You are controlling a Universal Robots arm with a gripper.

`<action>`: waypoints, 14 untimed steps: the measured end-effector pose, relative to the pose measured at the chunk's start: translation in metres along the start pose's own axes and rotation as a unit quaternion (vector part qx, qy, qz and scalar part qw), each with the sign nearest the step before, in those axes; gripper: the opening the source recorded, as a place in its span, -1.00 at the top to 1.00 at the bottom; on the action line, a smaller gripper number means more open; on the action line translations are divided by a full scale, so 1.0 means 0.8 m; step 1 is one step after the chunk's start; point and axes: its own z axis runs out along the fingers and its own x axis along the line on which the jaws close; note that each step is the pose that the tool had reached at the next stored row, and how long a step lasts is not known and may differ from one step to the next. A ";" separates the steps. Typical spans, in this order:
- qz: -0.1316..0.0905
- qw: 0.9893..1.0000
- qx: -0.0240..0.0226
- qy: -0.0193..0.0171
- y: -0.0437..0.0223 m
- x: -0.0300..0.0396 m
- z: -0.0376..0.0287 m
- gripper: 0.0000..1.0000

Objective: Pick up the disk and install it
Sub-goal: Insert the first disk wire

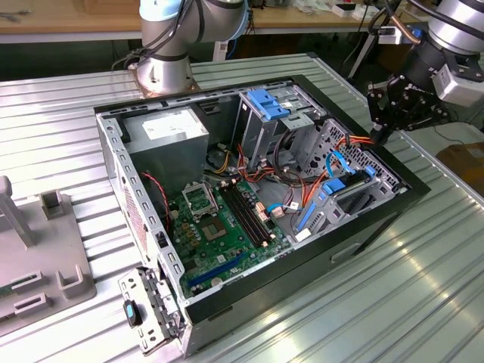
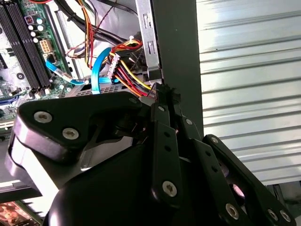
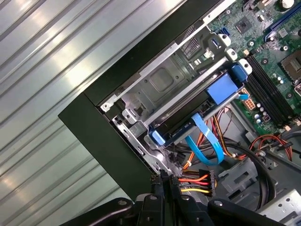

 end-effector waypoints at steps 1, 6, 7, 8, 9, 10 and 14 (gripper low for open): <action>0.000 1.000 0.000 0.000 0.0019 -0.0023 -0.0002 0.67; 0.000 1.000 0.000 0.000 0.0150 -0.0194 -0.0016 0.67; 0.000 1.000 0.000 0.000 0.0164 -0.0212 -0.0018 0.67; 0.000 1.000 0.000 0.000 0.0181 -0.0235 -0.0021 0.67; 0.000 1.000 0.000 0.000 0.0209 -0.0272 -0.0025 0.67; 0.001 1.000 0.000 0.000 0.0222 -0.0288 -0.0026 0.67; 0.001 1.000 0.000 0.000 0.0278 -0.0359 -0.0033 0.67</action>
